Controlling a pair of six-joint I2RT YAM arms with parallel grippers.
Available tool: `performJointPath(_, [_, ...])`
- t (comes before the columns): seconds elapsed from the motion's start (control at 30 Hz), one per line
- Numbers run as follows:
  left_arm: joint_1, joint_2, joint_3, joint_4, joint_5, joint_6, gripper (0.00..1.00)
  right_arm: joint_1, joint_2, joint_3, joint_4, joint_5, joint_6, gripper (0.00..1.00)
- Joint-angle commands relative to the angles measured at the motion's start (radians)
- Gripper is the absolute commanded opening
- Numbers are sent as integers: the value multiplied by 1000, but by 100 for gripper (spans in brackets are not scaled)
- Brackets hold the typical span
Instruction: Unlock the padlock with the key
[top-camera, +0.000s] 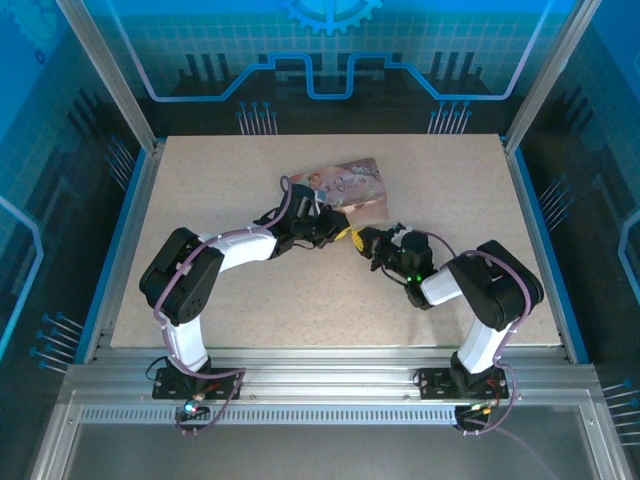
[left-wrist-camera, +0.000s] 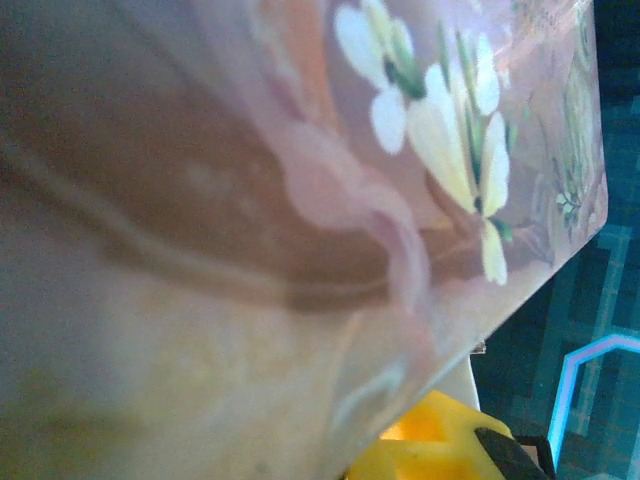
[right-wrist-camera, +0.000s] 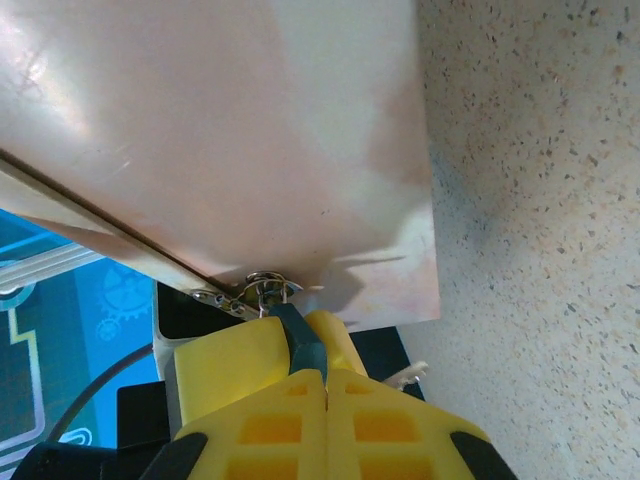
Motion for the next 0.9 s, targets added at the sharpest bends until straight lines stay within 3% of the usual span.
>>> performJointPath(0.0, [-58, 1, 16, 31, 195, -7, 0, -3, -10, 55, -47, 5, -44, 0])
performJointPath(0.2, [-52, -6, 14, -2, 178, 6, 0, -11, 4, 42, -36, -29, -57, 0])
performJointPath(0.43, [-22, -36, 3, -88, 113, 50, 0, -44, -49, -36, -140, -108, -149, 28])
performJointPath(0.63, [-18, -50, 35, -183, 69, 94, 2, -93, -223, -72, -453, -174, -359, 34])
performJointPath(0.87, [-19, -62, 49, -227, 53, 110, 4, -103, -483, 19, -1001, -141, -717, 37])
